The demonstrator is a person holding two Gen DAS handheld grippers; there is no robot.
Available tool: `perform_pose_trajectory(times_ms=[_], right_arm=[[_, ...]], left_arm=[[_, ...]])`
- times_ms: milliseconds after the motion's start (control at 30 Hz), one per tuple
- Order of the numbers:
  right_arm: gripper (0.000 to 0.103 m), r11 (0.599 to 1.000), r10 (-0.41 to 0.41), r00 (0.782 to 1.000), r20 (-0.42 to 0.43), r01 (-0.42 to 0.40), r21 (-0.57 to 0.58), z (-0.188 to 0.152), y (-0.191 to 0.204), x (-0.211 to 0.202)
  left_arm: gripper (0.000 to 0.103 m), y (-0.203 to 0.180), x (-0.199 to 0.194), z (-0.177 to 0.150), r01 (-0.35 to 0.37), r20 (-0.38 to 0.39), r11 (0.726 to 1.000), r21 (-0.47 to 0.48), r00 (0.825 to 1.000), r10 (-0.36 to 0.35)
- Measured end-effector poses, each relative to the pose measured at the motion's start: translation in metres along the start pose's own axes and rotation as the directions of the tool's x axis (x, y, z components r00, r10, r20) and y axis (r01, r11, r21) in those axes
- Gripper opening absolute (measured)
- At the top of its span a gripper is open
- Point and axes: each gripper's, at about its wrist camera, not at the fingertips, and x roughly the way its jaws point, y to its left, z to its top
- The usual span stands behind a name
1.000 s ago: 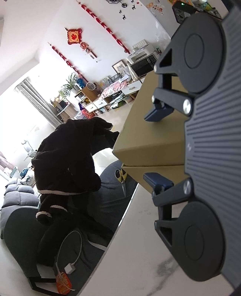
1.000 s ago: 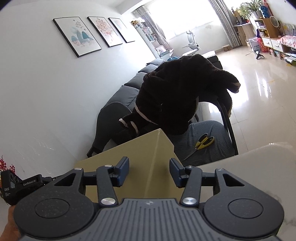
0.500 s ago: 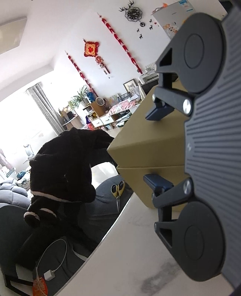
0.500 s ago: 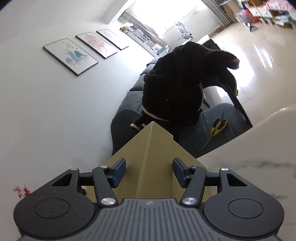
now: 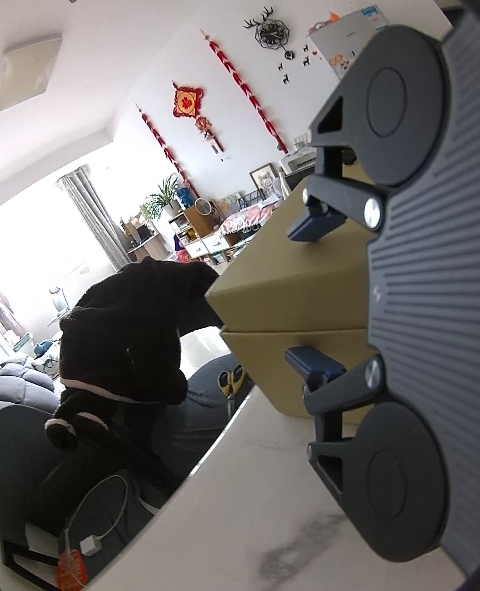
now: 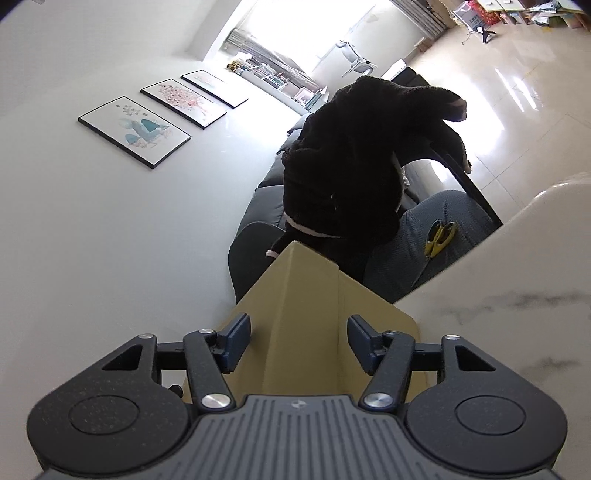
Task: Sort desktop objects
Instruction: 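Press the lid rim down over the box walls with both grippers, then push the lid fully down onto the box with both grippers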
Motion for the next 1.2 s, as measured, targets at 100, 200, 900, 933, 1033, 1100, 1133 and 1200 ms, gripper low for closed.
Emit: perform_pose_trajectory(times_ms=[100,200,900,933,1033,1100,1133,1200], right_arm=[[0.062,1.000,-0.008,1.000,0.003,0.008,-0.010,-0.008,0.003,-0.015],[0.062,0.999,-0.014,1.000,0.016,0.015,-0.031,-0.017,0.010,-0.034],[0.062,0.999,0.006,1.000,0.026,-0.007,0.049,-0.104,-0.010,-0.120],[0.063,0.997,0.021,1.000,0.015,-0.022,0.074,-0.108,-0.015,-0.118],[0.062,0.990,0.062,0.998,-0.015,-0.059,0.130,-0.117,-0.026,-0.111],[0.056,0.988,0.076,0.997,-0.013,-0.073,0.138,-0.120,-0.027,-0.109],[0.056,0.987,0.081,0.997,-0.007,-0.080,0.137,-0.120,-0.026,-0.109],[0.056,0.992,0.070,0.998,0.004,-0.070,0.107,-0.118,-0.016,-0.110]], left_arm=[[0.062,-0.004,-0.011,-0.003,0.001,-0.004,1.000,0.022,1.000,-0.001],[0.066,-0.010,-0.023,-0.009,0.012,-0.005,0.999,0.049,1.000,-0.012],[0.069,-0.011,-0.057,-0.062,0.055,-0.041,0.994,0.098,0.998,-0.051],[0.069,-0.010,-0.056,-0.062,0.059,-0.033,0.994,0.095,0.998,-0.056],[0.067,-0.007,-0.056,-0.064,0.069,-0.015,0.994,0.086,0.998,-0.068],[0.064,-0.004,-0.057,-0.064,0.076,-0.005,0.994,0.076,0.997,-0.076],[0.062,-0.003,-0.057,-0.065,0.078,0.000,0.995,0.069,0.997,-0.078],[0.058,-0.001,-0.058,-0.066,0.080,0.009,0.995,0.058,0.997,-0.081]])
